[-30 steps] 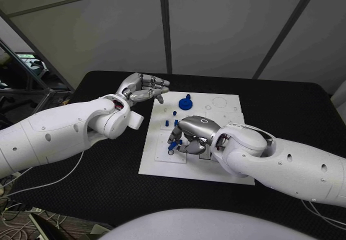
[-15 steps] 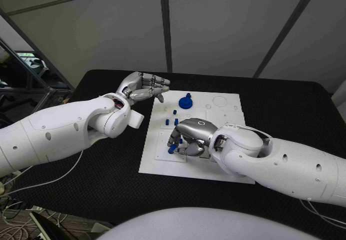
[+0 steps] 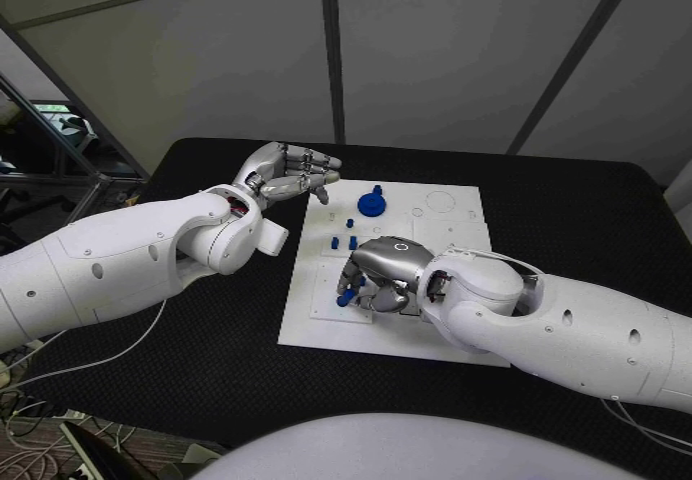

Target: Assemble the parts on the task board

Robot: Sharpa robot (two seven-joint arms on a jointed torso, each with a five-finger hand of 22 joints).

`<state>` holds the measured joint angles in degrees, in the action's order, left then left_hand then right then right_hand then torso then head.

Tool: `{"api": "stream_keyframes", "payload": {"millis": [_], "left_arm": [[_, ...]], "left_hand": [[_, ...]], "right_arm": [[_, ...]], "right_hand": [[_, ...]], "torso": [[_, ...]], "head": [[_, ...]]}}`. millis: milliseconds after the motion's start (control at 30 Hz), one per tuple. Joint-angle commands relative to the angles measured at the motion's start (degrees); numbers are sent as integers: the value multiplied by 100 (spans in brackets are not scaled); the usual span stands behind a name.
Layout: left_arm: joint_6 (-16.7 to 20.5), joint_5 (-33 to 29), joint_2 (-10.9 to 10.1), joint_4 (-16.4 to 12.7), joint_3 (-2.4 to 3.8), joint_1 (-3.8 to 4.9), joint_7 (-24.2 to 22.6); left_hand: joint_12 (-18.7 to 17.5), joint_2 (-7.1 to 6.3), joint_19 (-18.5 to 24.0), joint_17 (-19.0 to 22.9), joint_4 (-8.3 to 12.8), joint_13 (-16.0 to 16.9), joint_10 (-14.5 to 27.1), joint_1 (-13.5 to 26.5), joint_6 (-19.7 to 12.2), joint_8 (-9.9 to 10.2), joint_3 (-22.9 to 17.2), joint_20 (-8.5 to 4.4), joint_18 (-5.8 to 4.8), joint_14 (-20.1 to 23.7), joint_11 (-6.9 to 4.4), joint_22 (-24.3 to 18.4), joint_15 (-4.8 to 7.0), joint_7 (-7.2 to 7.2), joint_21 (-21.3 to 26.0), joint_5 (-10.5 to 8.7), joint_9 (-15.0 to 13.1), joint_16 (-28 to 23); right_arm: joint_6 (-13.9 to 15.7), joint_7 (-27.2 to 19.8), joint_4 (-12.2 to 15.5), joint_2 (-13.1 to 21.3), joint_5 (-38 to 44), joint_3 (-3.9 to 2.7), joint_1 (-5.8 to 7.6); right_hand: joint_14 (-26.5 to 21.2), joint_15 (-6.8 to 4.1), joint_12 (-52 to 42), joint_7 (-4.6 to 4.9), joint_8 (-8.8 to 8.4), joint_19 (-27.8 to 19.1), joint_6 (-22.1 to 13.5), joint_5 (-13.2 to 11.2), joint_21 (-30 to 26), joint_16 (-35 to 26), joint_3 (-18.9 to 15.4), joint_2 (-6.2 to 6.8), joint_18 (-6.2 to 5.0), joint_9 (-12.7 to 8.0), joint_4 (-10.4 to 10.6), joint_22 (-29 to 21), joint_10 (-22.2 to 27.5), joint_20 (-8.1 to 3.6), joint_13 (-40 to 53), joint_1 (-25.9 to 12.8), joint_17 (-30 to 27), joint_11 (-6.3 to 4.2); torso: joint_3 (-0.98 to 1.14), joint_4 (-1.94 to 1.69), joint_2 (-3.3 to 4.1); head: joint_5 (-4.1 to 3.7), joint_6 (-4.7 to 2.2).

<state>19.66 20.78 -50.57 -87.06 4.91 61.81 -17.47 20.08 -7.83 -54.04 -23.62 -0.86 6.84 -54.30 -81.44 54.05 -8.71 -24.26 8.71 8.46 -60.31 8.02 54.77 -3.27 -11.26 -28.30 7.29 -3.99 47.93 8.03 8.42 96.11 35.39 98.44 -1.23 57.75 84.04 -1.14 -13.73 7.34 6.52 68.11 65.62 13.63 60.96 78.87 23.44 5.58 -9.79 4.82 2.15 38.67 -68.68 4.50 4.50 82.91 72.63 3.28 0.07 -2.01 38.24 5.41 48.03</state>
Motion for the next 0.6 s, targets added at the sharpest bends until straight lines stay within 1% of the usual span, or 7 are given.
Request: {"api": "stream_keyframes", "payload": {"millis": [33, 233, 300, 400, 467, 567, 600], "left_arm": [[-72, -8, 3, -10, 5, 8, -18], [-77, -8, 2, -12, 5, 8, -14], [-82, -8, -1, -16, 5, 8, -11], [-90, -8, -6, -23, 5, 8, -2], [-92, -8, -9, -28, 5, 8, 2], [-91, -8, -13, -31, 5, 8, 4], [-91, -8, -14, -32, 5, 8, 4]], "left_hand": [[15, 52, -5, 5, 23, -9, 48, -5, -12, -19, -1, 24, 188, 22, -12, -9, -11, -20, 36, -13, 4, -39], [15, 52, -5, 5, 23, -9, 48, -5, -12, -19, -1, 24, 188, 22, -12, -9, -11, -20, 36, -13, 4, -39], [15, 52, -5, 5, 23, -9, 48, -5, -12, -19, -1, 24, 188, 22, -12, -9, -11, -20, 36, -13, 4, -39], [17, 54, -6, 6, 23, -9, 50, -4, -13, -19, 1, 24, 187, 23, -11, -9, -11, -21, 37, -13, 4, -40], [20, 55, -6, 7, 23, -9, 52, -2, -14, -20, 3, 25, 187, 23, -10, -9, -12, -22, 38, -14, 4, -40], [20, 55, -6, 7, 23, -9, 52, -2, -14, -20, 3, 25, 187, 23, -10, -9, -12, -22, 38, -14, 4, -40], [20, 55, -6, 7, 23, -9, 52, -2, -14, -20, 3, 25, 187, 23, -10, -9, -12, -22, 38, -14, 4, -40]], "right_arm": [[-130, 131, -6, -10, 207, 8, 2], [-74, 77, -7, -53, 223, 23, 1], [-37, 46, 2, -52, 225, 63, 0], [-31, 20, 6, -53, 225, 93, 0], [-28, 13, 6, -52, 225, 105, 1], [40, 11, 11, -42, 224, 114, 1], [74, 9, 13, -38, 224, 115, 1]], "right_hand": [[278, -20, 41, 4, 35, 12, 41, 19, 7, 10, 23, -4, 84, 60, -8, -15, -44, 5, 8, -79, -15, -2], [278, 7, 136, 46, -43, -37, -86, 6, -36, 26, 14, 55, 74, 33, -9, -88, 55, 21, -6, -142, 6, 37], [280, 67, 266, 123, -144, -54, -259, 8, -47, 45, 33, 96, 78, -8, 5, -106, 264, 56, -47, -192, 32, 114], [279, 140, 403, 171, -310, -82, -647, 26, -69, 64, 55, 184, 71, -95, 34, -144, 518, 121, -83, -275, 52, 195], [277, 155, 459, 157, -313, -111, -894, 29, -96, 74, 67, 241, 55, -122, 44, -187, 647, 146, -87, -313, 59, 205], [274, 181, 514, 50, -307, -183, -1286, 36, -175, 88, 35, 325, 34, -122, 56, -308, 860, 180, -83, -376, 65, 243], [270, 190, 519, 40, -306, -202, -1354, 35, -197, 86, 18, 339, 29, -119, 55, -342, 914, 189, -82, -386, 59, 255]], "torso": [[0, 0, 0], [-1, 3, -2], [-3, 2, -3], [-2, 4, -3], [-2, 2, -2], [-2, 1, -4], [-1, 1, -5]], "head": [[-1, 0], [-4, -4], [-8, -3], [-5, -2], [-7, -4], [-11, 1], [-12, 1]]}}
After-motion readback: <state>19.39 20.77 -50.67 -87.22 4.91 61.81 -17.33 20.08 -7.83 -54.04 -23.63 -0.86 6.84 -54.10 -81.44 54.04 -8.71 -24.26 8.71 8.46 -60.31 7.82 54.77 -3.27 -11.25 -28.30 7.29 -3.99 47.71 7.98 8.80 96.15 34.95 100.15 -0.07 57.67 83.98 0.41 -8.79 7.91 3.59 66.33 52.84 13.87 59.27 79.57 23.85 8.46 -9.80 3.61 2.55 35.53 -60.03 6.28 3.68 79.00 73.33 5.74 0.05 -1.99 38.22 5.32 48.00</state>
